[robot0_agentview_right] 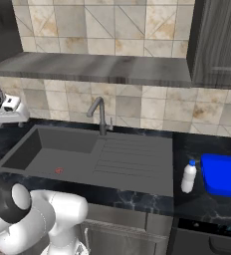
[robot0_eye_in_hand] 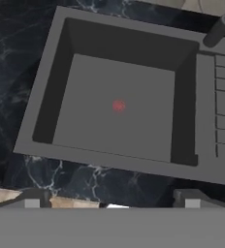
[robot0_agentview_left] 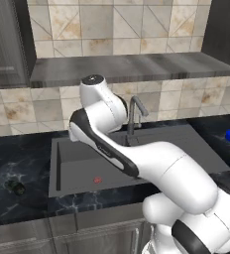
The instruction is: Pick up all produce items and place them in the sink. Turn on the sink faucet to wash them. Then turn the sink off and put them in the tray.
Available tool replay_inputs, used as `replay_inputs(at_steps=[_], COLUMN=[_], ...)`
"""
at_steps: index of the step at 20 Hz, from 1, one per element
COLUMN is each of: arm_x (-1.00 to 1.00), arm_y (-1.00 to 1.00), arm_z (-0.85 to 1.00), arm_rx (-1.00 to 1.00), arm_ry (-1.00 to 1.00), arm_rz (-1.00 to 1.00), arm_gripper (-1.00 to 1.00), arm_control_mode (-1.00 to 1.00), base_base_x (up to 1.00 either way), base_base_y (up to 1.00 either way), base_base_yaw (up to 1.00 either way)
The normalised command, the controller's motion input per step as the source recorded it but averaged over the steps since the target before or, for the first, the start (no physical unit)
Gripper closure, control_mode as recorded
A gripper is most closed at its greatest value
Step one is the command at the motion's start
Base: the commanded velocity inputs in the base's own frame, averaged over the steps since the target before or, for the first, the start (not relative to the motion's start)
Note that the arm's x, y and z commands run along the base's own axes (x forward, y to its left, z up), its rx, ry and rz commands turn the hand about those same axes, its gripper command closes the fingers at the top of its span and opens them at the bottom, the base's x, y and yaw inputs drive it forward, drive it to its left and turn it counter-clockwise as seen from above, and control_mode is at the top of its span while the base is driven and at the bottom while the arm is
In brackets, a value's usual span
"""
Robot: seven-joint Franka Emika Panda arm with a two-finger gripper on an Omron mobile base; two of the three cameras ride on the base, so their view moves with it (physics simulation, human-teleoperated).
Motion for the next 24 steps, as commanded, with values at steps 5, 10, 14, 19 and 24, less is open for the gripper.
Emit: replay_inputs(at_steps=[5, 10, 14, 19, 24], arm_x=[0.0, -0.03, -0.19, -0.07, 0.0], arm_y=[0.67, 0.59, 0.3, 0.4, 0.53], arm_z=[-0.13, -0.21, -0.25, -0.3, -0.31], arm_rx=[0.0, 0.0, 0.0, 0.0, 0.0], arm_ry=[0.0, 0.01, 0.02, 0.0, 0.0], arm_rz=[0.02, 0.04, 0.13, 0.14, 0.17], arm_gripper=[-1.0, -1.0, -1.0, -1.0, -1.0], arm_control_mode=[-1.0, -1.0, -1.0, -1.0, -1.0], base_base_x=[0.0, 0.0, 0.0, 0.0, 0.0], base_base_y=[0.0, 0.0, 0.0, 0.0, 0.0], base_base_yaw=[0.0, 0.0, 0.0, 0.0, 0.0])
